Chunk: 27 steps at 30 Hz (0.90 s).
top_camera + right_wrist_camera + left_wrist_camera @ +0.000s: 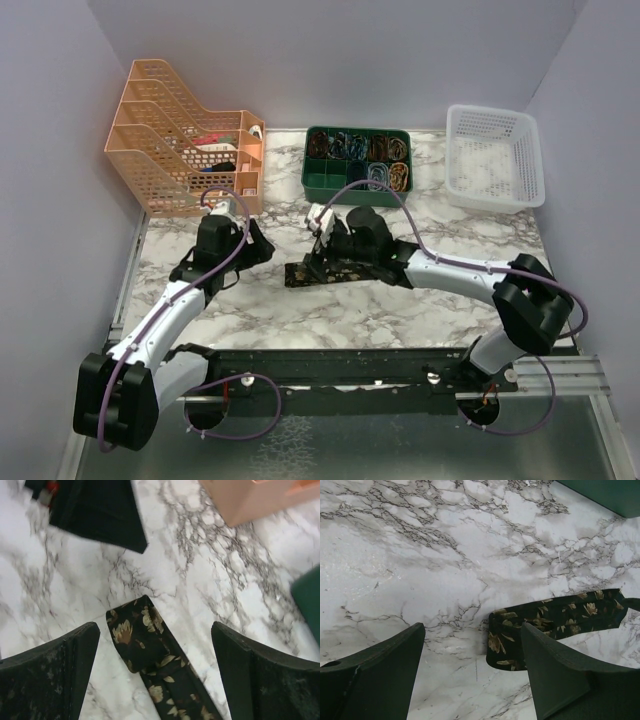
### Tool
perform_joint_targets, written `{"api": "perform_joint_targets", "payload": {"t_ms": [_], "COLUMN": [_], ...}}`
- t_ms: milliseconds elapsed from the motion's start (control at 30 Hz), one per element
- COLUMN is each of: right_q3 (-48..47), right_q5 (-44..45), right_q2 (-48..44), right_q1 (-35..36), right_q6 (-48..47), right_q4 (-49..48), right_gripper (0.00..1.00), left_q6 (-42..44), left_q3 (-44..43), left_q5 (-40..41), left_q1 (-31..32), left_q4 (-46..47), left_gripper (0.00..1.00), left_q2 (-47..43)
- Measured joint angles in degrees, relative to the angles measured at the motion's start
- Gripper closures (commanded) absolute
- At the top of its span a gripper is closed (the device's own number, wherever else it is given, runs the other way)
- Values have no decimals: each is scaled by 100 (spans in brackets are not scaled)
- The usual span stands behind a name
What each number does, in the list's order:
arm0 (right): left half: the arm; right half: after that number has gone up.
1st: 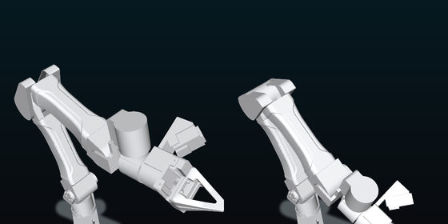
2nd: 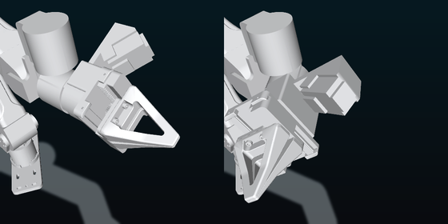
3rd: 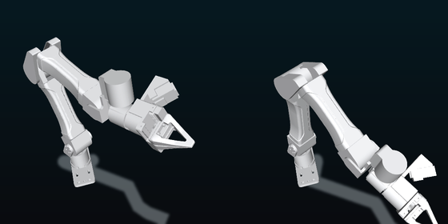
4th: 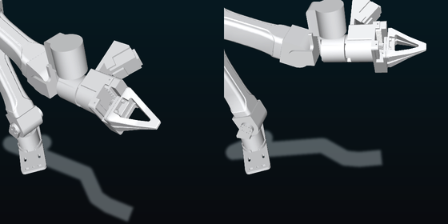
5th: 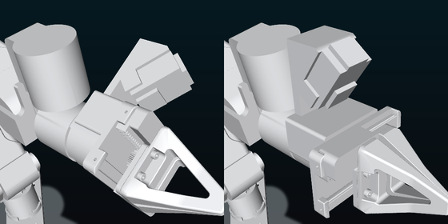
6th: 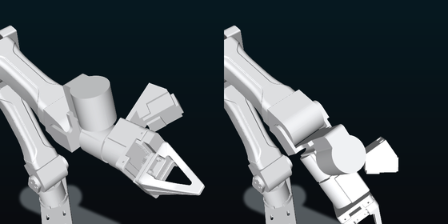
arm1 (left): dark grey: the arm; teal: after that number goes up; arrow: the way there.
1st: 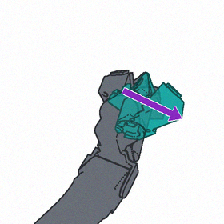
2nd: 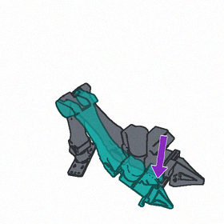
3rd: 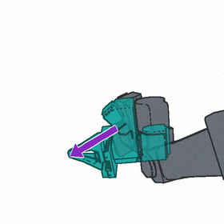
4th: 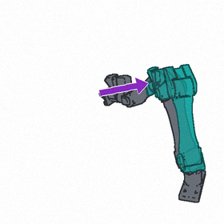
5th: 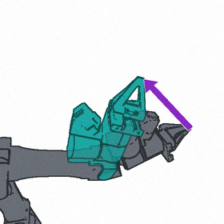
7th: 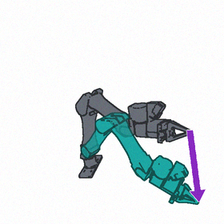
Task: Roll the ties
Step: Roll the tie at the center of the board.
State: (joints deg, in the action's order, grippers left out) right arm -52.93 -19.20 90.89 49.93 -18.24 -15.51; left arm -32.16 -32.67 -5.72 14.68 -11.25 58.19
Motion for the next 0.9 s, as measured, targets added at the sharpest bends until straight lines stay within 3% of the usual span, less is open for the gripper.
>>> {"api": "perform_joint_targets", "payload": {"t_ms": [200,367,500,667,900], "right_q3": [-605,234,111,59,61], "right_q5": [654,667,588,376,348], "right_q2": [254,118,393,525,684], "right_q1": [-525,-765,-723,-717,-719], "right_q6": [2815,4295,4857,5206,5434], "right_q4": [894,774,1187,931,804], "right_gripper": [2,17,23,36,43], "left_q6": [-87,-186,-212,-289,-426], "left_q3": [345,826,975,1276,1582], "left_q5": [-81,-286,-293,-450,-765], "left_q1": [0,0,0,0,0], "left_q4": [369,708,938,1447,2111], "left_gripper": [21,21,21,21,22], "left_q2": [-2,-2,-2,-35,-44]}}
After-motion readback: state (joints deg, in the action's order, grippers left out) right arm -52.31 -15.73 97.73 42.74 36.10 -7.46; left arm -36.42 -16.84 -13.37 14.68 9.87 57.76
